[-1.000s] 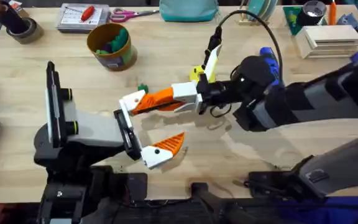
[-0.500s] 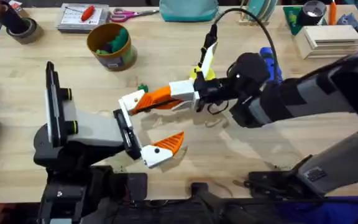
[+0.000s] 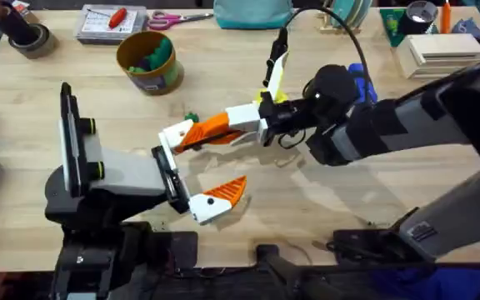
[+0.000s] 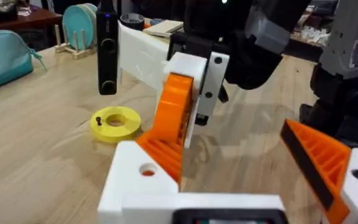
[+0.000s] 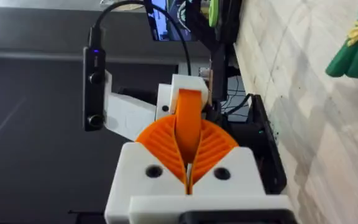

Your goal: Pick up the gripper from the table and insert it into the empty holder that is missing its gripper. Then pick up a screw, insert it into the mounting hole, and use the screwdriver to tighten it. Finally, clean up the table by picking up the vegetable and placing it into the bucket.

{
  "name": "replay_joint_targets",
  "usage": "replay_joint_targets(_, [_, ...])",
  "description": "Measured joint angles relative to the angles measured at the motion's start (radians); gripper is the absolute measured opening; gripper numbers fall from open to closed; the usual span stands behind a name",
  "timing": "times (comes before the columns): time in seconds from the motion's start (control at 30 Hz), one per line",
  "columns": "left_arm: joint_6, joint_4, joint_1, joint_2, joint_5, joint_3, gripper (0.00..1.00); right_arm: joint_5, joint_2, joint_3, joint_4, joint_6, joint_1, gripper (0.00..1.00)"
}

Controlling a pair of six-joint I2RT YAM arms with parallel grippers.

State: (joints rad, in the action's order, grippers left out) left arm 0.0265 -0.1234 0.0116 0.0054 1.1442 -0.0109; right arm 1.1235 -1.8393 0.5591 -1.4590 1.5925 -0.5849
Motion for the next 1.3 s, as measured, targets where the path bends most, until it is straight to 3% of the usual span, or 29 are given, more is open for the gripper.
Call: replay_joint_targets(1.3, [-0.003, 0.000, 0.000, 0.000, -0.004, 0.000, 0.985, 0.022, -0.024, 0.030, -0.001, 0.000, -0.006, 0.009])
